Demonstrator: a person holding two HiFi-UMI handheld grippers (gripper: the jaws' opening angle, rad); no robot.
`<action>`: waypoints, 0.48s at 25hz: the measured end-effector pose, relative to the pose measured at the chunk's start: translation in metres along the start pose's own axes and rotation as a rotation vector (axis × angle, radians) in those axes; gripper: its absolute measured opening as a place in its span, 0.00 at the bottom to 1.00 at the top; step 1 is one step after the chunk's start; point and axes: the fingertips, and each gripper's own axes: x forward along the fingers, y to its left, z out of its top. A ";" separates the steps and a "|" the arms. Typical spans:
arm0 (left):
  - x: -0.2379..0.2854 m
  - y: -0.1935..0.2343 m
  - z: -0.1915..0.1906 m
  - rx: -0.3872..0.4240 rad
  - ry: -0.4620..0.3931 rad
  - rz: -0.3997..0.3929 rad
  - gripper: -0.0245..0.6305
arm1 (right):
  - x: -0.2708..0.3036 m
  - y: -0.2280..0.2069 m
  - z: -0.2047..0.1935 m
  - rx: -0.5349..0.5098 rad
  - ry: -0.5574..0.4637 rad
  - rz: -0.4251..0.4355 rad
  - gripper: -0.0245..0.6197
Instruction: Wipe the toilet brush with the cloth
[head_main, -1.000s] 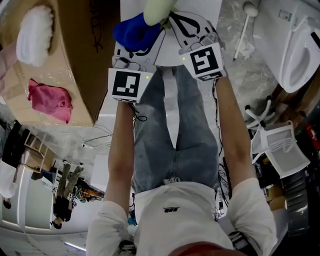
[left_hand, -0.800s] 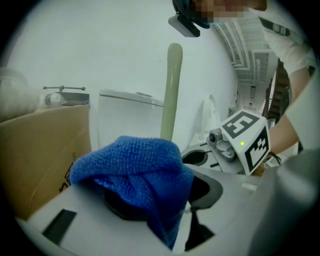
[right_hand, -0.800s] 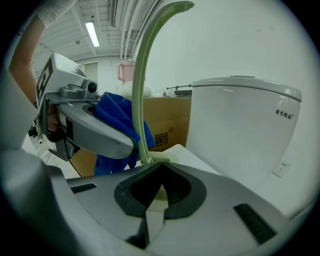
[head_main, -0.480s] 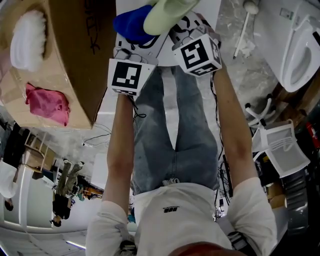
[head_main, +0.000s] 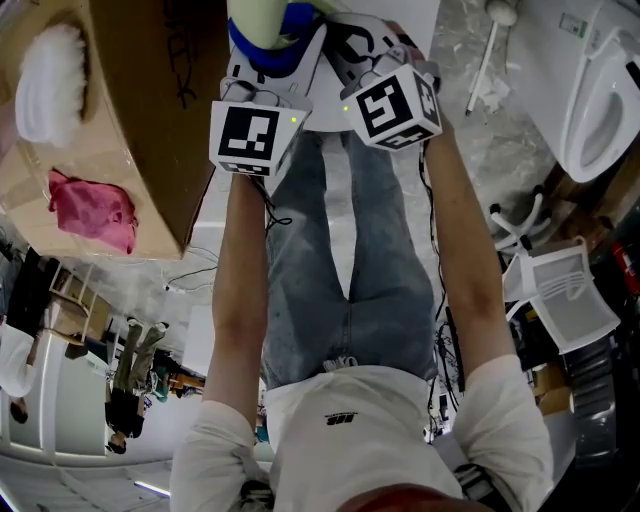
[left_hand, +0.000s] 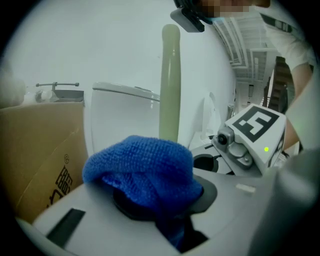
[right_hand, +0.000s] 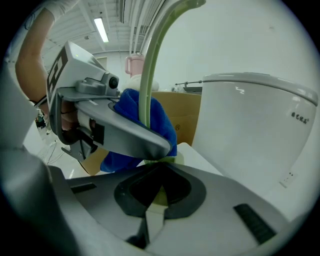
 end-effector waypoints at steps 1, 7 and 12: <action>0.000 0.000 0.000 -0.001 0.002 0.002 0.19 | 0.000 0.000 0.000 -0.005 0.004 -0.002 0.03; -0.004 -0.002 0.006 0.008 0.018 0.010 0.18 | -0.002 0.002 -0.002 -0.024 0.014 -0.009 0.03; -0.009 -0.002 0.019 0.013 0.004 0.004 0.18 | 0.000 0.003 -0.003 -0.042 0.034 -0.013 0.03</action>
